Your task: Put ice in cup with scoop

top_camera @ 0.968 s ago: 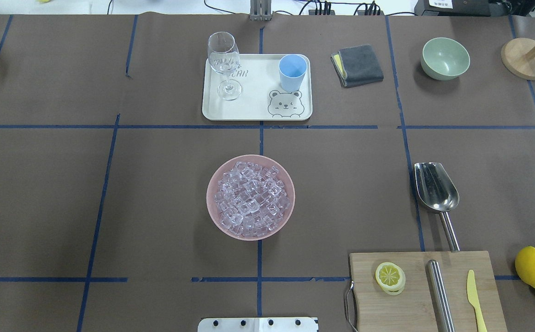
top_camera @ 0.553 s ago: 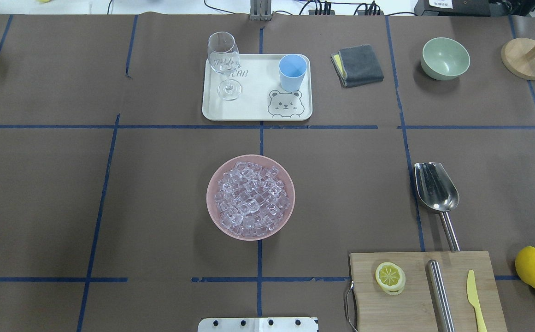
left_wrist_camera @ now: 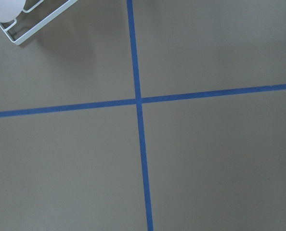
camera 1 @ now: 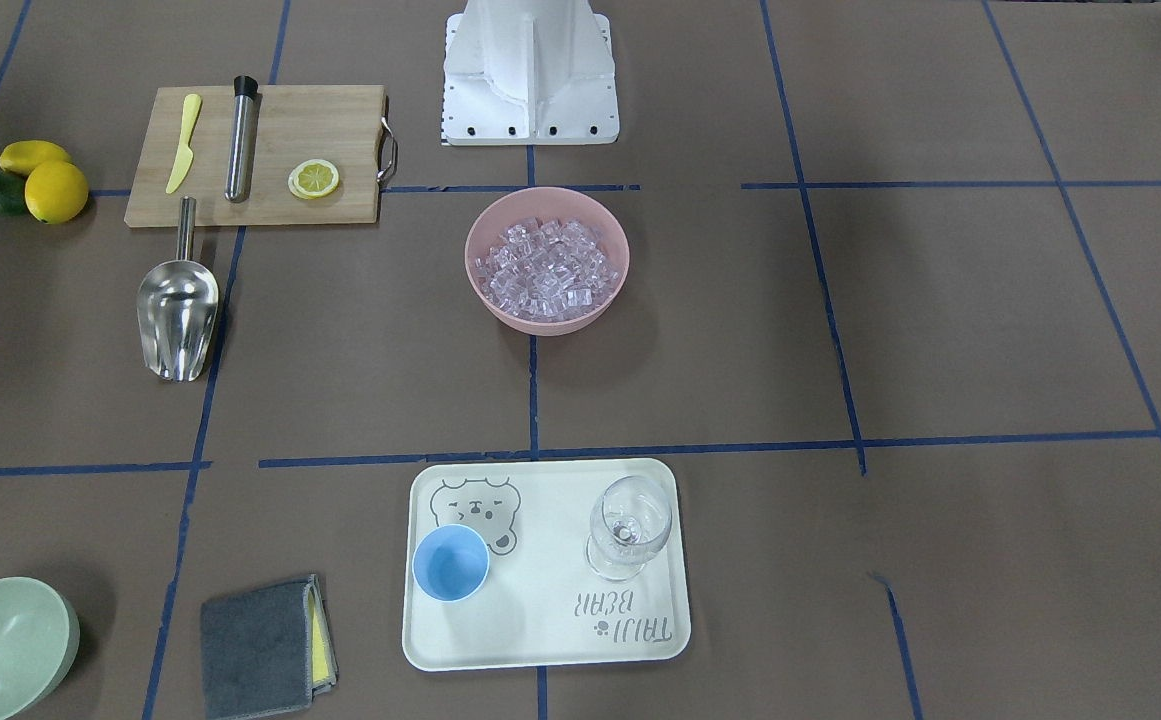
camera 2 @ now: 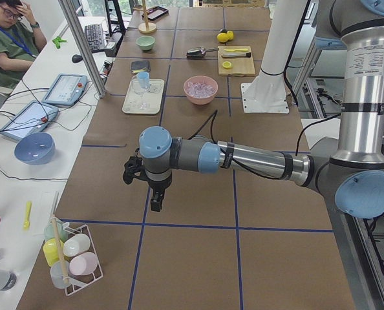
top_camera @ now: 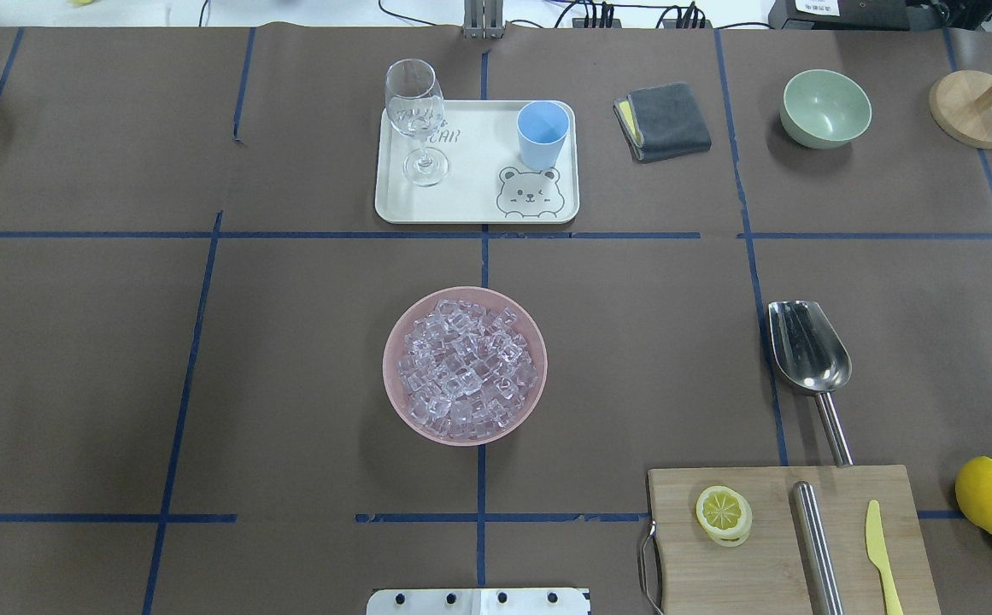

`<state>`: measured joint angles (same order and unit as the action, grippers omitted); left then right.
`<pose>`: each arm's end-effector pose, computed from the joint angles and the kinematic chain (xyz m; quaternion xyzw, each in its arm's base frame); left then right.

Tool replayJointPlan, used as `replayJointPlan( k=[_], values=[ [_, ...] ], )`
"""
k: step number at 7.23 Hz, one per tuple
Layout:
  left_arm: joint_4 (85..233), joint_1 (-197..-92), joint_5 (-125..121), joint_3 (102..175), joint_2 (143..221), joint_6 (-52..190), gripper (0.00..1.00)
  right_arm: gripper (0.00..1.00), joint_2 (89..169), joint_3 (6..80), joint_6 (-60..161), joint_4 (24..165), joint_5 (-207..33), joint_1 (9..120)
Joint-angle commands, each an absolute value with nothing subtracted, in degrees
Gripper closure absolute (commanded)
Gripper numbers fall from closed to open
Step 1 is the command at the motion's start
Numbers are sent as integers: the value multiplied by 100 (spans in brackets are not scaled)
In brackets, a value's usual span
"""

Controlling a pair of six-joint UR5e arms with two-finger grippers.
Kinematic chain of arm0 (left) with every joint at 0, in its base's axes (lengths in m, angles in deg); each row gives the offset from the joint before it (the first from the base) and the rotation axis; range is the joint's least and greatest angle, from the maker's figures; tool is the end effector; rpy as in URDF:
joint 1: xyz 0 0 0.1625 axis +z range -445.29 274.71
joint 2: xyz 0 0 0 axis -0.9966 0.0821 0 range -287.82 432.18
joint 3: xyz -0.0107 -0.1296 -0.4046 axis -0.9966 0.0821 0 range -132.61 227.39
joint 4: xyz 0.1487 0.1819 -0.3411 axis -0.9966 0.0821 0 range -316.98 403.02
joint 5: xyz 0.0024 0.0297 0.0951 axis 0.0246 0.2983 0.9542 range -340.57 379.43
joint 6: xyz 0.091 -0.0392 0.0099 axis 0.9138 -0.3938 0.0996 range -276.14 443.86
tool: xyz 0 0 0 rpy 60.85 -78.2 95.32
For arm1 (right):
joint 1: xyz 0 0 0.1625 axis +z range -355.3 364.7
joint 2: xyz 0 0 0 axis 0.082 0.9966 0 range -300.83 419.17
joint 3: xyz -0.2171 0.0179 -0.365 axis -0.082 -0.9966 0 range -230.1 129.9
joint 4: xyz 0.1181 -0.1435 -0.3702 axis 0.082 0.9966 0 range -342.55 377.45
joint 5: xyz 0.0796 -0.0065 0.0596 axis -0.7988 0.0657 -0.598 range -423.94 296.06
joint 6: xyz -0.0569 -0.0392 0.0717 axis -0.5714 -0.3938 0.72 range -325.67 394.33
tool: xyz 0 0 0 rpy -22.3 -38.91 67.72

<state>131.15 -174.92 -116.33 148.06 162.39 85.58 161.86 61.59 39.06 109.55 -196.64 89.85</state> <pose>-0.0587 -0.4963 0.5665 0.0770 0.3868 0.0473 0.9177 0.0315 -0.4058 0.5764 0.0255 -0.3669 -0.0229 0.9296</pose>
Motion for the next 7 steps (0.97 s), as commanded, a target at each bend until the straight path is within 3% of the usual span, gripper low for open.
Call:
replayJointPlan(
  k=[1, 5, 7],
  values=[
    [14129, -17477, -11636, 14759, 16428, 8544, 0, 0, 15833, 6066, 3942, 10983, -20006, 8943],
    [15616, -17171, -12031, 14732, 16411, 8518, 0, 0, 15375, 6029, 3925, 10939, -19946, 8338],
    [16462, -15831, -12067, 14679, 16463, 8456, 0, 0, 15287, 6151, 4048, 10948, -19955, 8240]
  ],
)
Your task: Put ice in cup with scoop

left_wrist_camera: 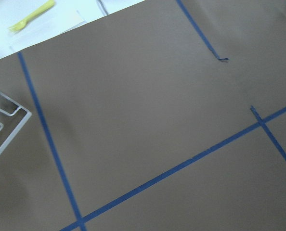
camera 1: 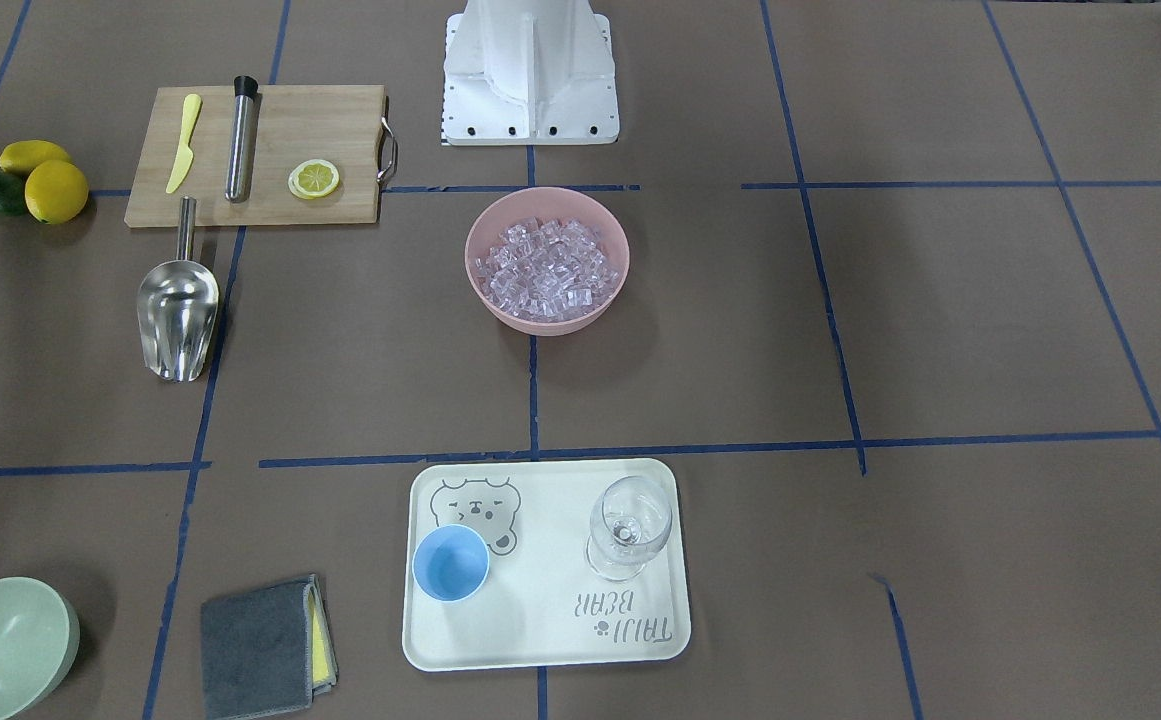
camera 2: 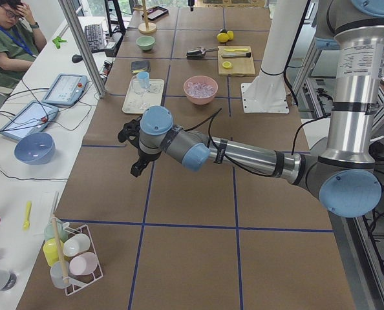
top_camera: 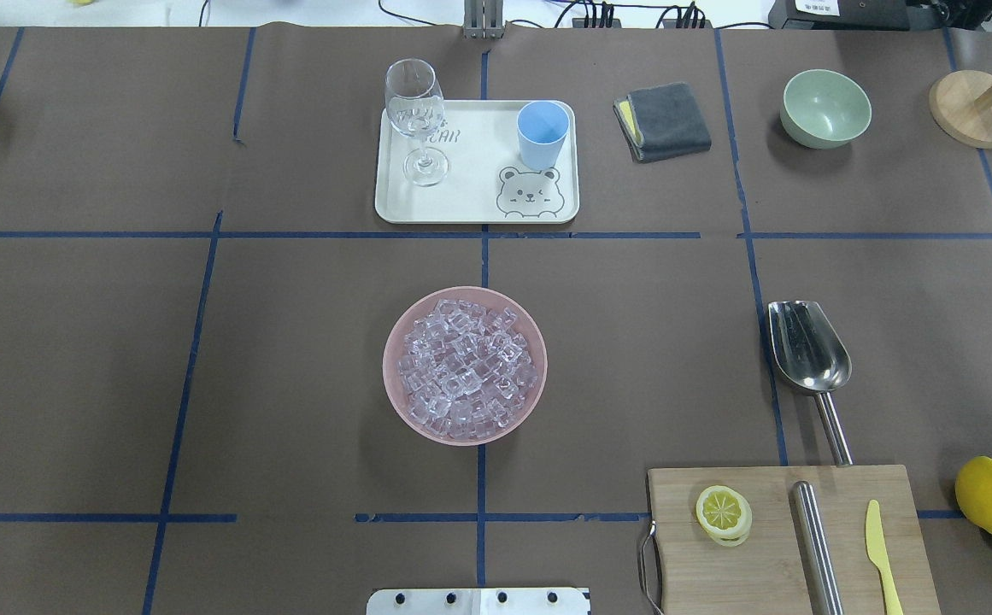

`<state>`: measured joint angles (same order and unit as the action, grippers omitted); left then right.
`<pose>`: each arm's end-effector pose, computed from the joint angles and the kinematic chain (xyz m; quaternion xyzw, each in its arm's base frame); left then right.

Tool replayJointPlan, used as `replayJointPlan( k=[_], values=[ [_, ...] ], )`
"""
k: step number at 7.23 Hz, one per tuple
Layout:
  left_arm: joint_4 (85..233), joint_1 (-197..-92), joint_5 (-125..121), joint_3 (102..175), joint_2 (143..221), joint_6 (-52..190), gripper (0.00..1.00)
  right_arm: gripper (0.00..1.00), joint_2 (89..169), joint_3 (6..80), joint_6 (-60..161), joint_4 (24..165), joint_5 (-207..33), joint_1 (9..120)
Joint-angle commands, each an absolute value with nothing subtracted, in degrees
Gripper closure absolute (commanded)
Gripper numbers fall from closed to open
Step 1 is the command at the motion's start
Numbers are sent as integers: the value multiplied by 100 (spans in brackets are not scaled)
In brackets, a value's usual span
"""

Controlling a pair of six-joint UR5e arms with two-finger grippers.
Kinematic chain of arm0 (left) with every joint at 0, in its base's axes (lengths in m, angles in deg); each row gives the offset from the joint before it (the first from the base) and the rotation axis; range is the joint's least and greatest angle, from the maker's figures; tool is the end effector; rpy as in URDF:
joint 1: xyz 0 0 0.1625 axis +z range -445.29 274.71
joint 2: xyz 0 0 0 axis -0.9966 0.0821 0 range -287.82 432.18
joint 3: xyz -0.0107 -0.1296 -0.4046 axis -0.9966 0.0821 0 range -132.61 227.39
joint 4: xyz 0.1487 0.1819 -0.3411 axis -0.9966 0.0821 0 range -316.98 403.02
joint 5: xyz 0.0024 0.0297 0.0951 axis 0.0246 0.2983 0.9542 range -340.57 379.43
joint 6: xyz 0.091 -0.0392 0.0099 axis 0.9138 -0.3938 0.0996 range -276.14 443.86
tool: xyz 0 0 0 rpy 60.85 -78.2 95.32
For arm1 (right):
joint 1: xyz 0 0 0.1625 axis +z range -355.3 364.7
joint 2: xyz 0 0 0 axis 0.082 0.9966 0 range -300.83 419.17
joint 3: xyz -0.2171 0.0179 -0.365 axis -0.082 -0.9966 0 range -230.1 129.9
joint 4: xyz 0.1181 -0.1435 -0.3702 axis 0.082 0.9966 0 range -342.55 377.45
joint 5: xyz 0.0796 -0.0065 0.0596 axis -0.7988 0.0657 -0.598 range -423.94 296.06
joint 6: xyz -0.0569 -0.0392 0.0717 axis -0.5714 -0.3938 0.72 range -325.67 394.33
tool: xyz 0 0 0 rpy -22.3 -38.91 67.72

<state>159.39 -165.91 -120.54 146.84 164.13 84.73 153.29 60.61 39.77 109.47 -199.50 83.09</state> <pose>0.0281 -0.5193 0.4993 0.2630 0.4203 0.2128 0.8419 -0.0316 -0.4624 0.5168 0.0587 -0.3972 -0.0983 0.9106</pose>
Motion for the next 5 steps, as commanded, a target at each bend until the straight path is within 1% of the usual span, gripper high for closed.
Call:
replayJointPlan(
  k=[1, 3, 5],
  values=[
    [16744, -15494, -12067, 14680, 16542, 8456, 0, 0, 15278, 6187, 4048, 10939, -19964, 8179],
    [17736, -14625, -11535, 14662, 16612, 8465, 0, 0, 15173, 6249, 4170, 10939, -19929, 7967],
    [18028, -13169, -10244, 14601, 17050, 8621, 0, 0, 15120, 6284, 4277, 10939, -19929, 7967]
  ],
)
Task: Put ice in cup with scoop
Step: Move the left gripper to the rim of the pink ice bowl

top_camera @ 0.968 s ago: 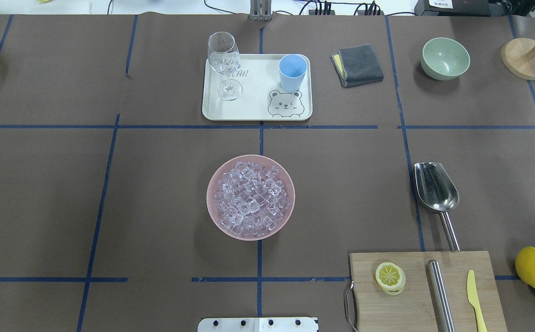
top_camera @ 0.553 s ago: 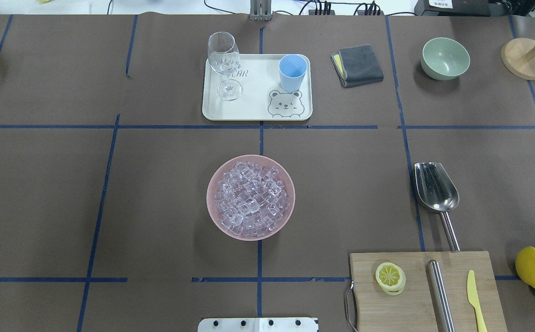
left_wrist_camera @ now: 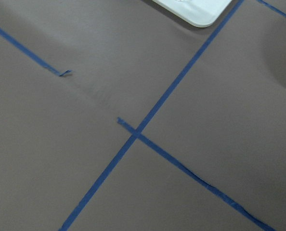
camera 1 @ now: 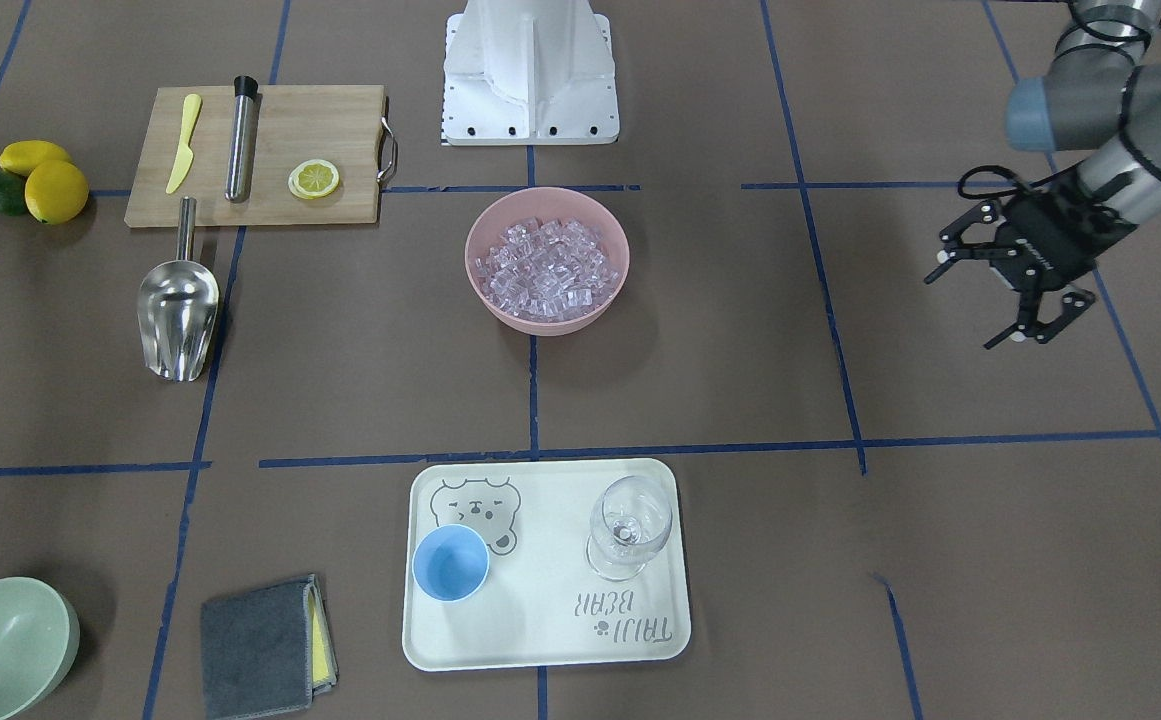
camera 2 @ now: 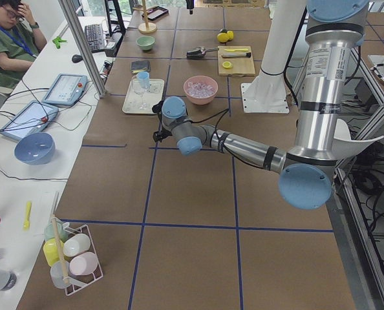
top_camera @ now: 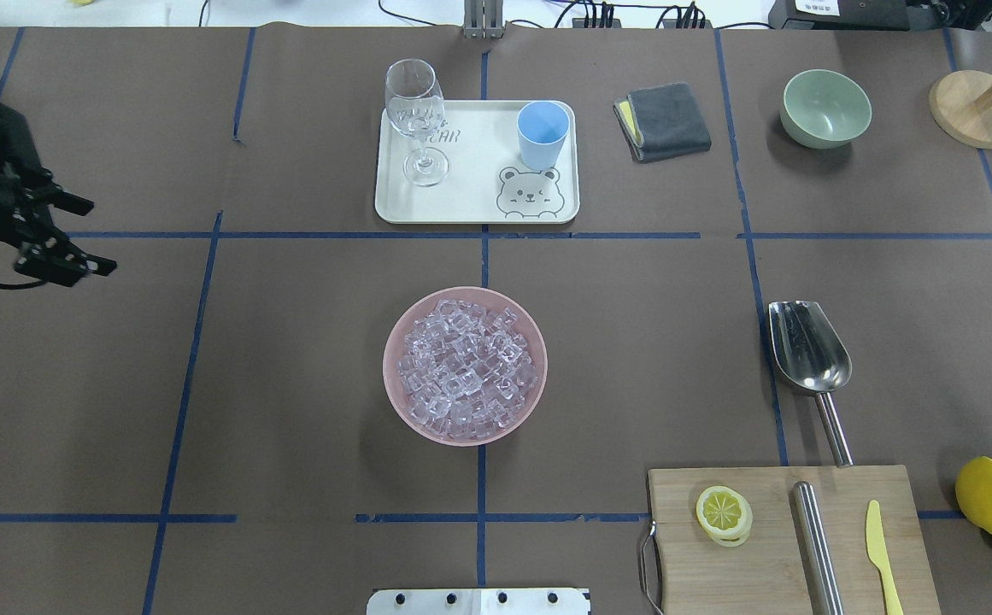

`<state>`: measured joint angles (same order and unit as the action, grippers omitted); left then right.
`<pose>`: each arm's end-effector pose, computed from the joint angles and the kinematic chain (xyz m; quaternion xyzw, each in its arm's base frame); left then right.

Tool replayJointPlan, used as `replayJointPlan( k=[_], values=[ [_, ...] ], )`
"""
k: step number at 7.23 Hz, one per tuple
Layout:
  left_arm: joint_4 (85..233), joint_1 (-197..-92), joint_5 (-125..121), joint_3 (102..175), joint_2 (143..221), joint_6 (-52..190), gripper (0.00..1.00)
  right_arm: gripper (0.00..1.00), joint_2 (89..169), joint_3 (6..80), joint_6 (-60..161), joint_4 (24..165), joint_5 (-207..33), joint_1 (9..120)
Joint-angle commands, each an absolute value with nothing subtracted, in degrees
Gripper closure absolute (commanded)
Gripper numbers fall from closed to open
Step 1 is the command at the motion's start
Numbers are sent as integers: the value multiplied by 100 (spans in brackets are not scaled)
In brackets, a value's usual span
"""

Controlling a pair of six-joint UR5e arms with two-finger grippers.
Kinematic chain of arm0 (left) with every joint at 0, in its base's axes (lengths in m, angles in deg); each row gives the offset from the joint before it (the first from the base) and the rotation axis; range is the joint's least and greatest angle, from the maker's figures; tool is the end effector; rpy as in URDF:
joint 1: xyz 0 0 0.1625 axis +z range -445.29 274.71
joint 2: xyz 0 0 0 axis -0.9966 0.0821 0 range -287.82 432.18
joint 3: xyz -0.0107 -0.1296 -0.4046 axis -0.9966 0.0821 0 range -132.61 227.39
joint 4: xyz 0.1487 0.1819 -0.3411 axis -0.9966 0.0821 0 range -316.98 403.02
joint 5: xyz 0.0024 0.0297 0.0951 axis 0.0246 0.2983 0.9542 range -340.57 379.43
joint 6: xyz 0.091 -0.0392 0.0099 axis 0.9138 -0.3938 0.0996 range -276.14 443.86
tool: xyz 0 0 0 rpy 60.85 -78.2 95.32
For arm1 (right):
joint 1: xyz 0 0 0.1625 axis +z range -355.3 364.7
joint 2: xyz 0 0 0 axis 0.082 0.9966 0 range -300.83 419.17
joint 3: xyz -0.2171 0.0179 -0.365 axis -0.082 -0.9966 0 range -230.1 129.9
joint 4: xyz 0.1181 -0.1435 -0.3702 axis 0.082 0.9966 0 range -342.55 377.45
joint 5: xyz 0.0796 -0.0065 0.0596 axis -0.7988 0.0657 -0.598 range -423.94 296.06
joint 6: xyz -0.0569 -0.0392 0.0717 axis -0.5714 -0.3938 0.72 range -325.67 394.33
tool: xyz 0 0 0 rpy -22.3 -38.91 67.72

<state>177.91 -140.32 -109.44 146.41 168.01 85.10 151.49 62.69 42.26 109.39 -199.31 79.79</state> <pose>0.2512 -0.4826 0.4378 0.3658 0.4124 0.4116 0.7257 -0.0599 -0.4673 0.4847 0.0703 -0.4026 -0.1175 0.9051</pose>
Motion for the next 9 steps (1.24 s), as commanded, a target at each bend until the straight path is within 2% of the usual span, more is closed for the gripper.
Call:
replayJointPlan(
  k=[1, 3, 4, 6, 7, 9],
  values=[
    [18039, -12691, -9925, 14522, 17418, 8640, 0, 0, 15111, 6284, 4277, 10939, -19929, 7967],
    [18013, -12155, -9808, 14496, 17798, 8596, 0, 0, 15102, 6406, 4320, 10939, -19920, 7898],
    [18047, -12046, -9790, 14199, 17930, 8658, 0, 0, 15041, 6433, 4329, 10939, -19920, 7810],
    [19297, -11897, -9799, 13785, 18071, 8904, 3, 0, 15040, 6573, 4329, 10939, -19920, 7713],
    [19339, -11722, -9782, 13661, 18255, 8904, 2, 0, 15040, 6626, 4408, 10939, -19920, 7643],
    [19401, -11360, -9107, 13344, 18529, 8965, 2, 0, 15032, 7029, 5545, 10939, -19519, 6995]
  ],
)
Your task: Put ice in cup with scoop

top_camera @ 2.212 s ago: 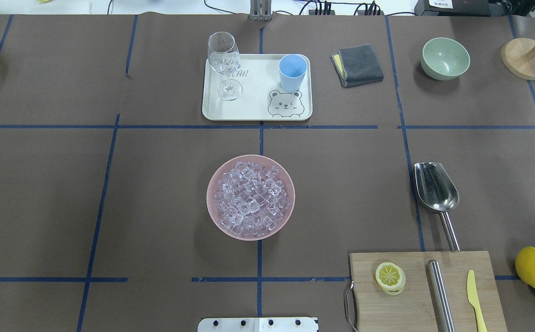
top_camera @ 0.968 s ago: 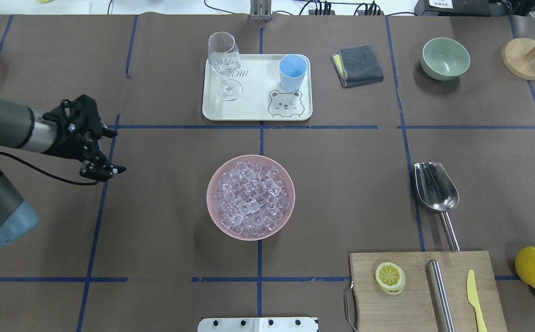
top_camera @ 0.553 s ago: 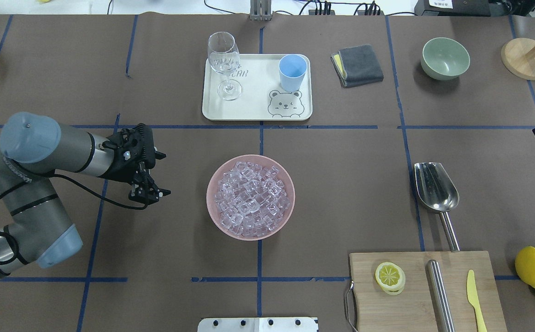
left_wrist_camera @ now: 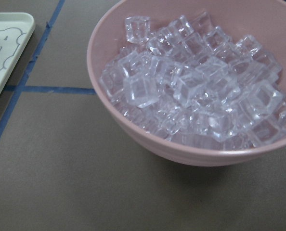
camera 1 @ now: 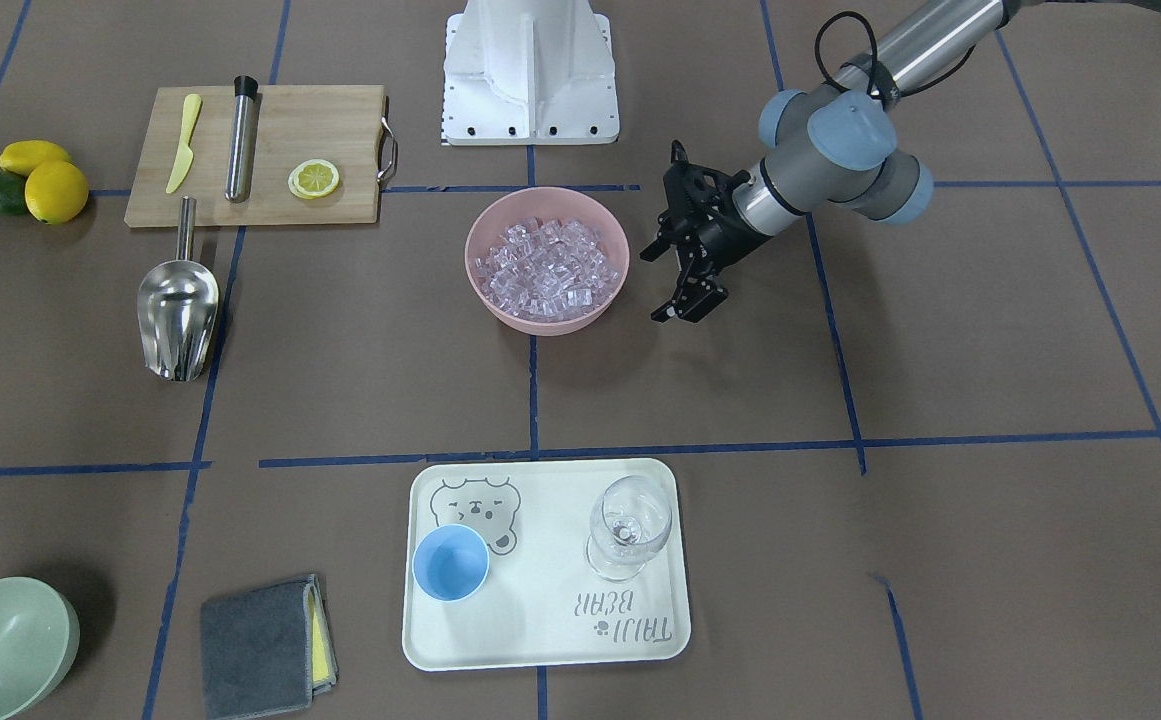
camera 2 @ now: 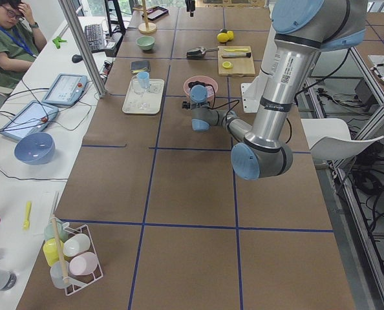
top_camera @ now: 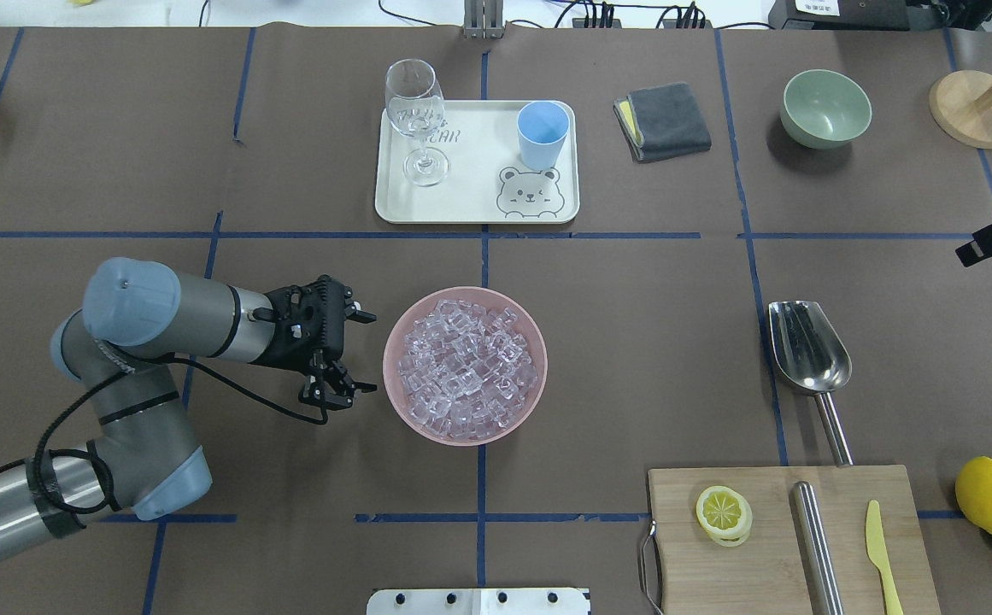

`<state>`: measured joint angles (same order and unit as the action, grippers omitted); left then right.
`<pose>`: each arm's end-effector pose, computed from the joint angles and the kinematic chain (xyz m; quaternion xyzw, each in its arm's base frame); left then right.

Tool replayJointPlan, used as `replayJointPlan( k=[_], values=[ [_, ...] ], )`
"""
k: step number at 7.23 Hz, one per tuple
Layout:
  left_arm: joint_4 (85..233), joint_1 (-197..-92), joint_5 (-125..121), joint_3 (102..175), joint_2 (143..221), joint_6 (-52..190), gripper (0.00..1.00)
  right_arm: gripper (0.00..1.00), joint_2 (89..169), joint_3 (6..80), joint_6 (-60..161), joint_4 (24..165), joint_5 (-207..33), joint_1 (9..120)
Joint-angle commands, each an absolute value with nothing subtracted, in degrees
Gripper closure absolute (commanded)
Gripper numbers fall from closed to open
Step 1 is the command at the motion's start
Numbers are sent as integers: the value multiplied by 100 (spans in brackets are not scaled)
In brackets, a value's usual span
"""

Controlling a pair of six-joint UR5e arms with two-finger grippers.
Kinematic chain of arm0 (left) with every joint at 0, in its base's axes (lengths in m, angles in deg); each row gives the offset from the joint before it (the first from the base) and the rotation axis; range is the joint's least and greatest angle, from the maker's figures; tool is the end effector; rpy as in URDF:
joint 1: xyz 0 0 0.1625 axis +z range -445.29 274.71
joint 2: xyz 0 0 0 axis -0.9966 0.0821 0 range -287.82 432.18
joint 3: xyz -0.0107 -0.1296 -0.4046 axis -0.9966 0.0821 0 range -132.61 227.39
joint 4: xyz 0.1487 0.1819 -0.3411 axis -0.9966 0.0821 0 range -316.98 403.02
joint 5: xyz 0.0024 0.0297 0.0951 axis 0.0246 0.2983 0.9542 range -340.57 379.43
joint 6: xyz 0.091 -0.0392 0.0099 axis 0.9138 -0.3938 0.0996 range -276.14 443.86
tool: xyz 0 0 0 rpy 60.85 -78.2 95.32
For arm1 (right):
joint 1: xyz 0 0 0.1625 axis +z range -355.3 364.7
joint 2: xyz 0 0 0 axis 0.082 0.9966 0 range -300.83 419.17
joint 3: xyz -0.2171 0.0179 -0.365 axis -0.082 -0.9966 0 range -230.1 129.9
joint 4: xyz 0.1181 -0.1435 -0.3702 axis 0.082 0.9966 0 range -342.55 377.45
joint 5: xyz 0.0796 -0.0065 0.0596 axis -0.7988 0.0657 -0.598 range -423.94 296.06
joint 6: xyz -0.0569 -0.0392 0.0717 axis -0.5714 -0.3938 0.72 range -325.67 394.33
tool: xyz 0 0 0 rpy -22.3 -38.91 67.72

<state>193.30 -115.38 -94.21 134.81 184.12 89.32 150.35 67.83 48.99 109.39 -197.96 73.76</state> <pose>0.5039 -0.3998 0.3450 0.4854 0.4267 0.5164 0.5618 -0.1053 -0.4543 0.4341 0.0778 -0.4094 -0.1301 0.8997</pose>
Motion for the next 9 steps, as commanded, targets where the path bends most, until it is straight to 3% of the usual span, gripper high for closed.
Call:
replayJointPlan(
  k=[1, 3, 5, 7, 9],
  values=[
    [19410, -11359, -9105, 13352, 18529, 8957, 1, 0, 15058, 7310, 6517, 10878, -19116, 6496],
    [19419, -11351, -9105, 13370, 18538, 8957, 1, 1, 15355, 7680, 7472, 10746, -18997, 5809],
    [19427, -11351, -9105, 13379, 18529, 8957, 1, 1, 16466, 7629, 8489, 8823, -18910, 5114],
    [19436, -11359, -9113, 13388, 18520, 8957, 1, 1, 16640, 7533, 9824, 8478, -17749, 3791],
    [19655, -11359, -9105, 13361, 18442, 8966, 1, 1, 16587, 6869, 10087, 7711, -17143, 3222]
  ],
)
